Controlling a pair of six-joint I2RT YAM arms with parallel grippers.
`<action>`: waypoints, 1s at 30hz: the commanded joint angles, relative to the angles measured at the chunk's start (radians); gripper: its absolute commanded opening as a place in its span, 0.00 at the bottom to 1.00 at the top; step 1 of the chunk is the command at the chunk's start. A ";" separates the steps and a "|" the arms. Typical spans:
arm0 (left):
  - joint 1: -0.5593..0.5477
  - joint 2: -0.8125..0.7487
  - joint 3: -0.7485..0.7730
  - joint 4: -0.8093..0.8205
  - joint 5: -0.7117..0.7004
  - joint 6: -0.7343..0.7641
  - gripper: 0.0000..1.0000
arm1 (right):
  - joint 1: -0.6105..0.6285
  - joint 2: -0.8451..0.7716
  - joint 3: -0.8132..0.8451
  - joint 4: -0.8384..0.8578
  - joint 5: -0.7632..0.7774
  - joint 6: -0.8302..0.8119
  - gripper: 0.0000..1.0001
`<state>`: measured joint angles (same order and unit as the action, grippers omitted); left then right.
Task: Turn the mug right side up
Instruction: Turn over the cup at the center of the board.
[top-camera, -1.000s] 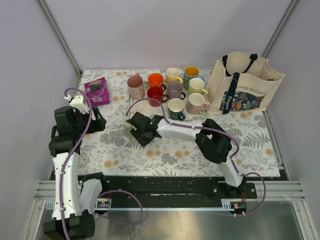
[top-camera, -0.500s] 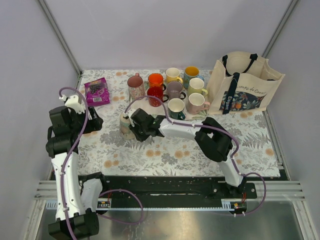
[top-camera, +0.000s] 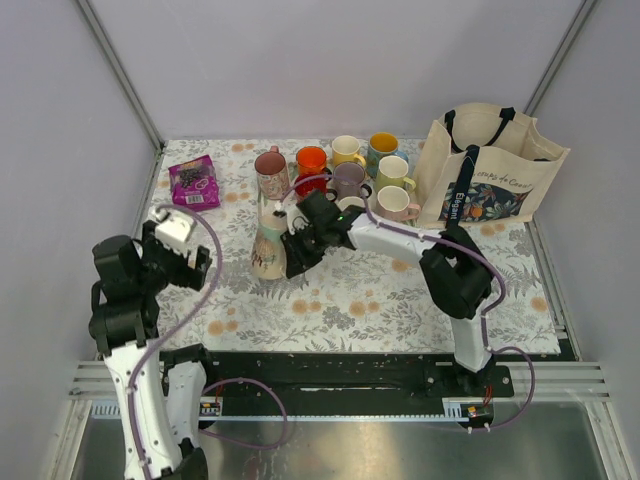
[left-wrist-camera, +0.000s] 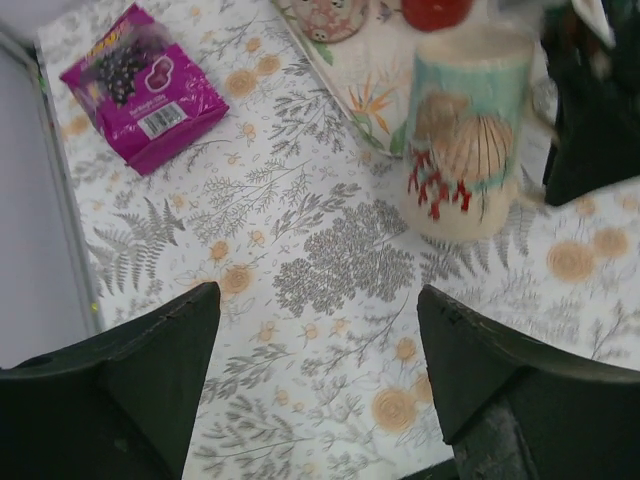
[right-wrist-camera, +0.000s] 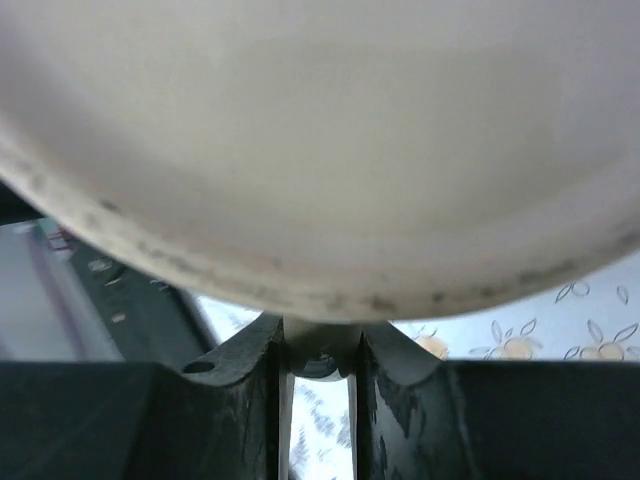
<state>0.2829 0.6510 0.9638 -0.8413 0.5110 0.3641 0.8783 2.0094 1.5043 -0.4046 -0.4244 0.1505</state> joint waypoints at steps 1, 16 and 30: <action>-0.002 -0.175 -0.022 -0.186 0.193 0.551 0.84 | -0.077 -0.156 0.057 0.001 -0.371 0.067 0.00; 0.001 -0.683 -0.417 -0.037 0.638 1.362 0.87 | -0.134 -0.130 0.133 0.089 -0.929 0.132 0.00; 0.001 -0.470 -0.381 0.297 0.731 1.209 0.79 | -0.153 -0.233 0.014 0.087 -0.895 0.118 0.00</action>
<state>0.2802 0.1028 0.5255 -0.6369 1.1206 1.5654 0.7326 1.8866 1.4925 -0.4129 -1.2240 0.2859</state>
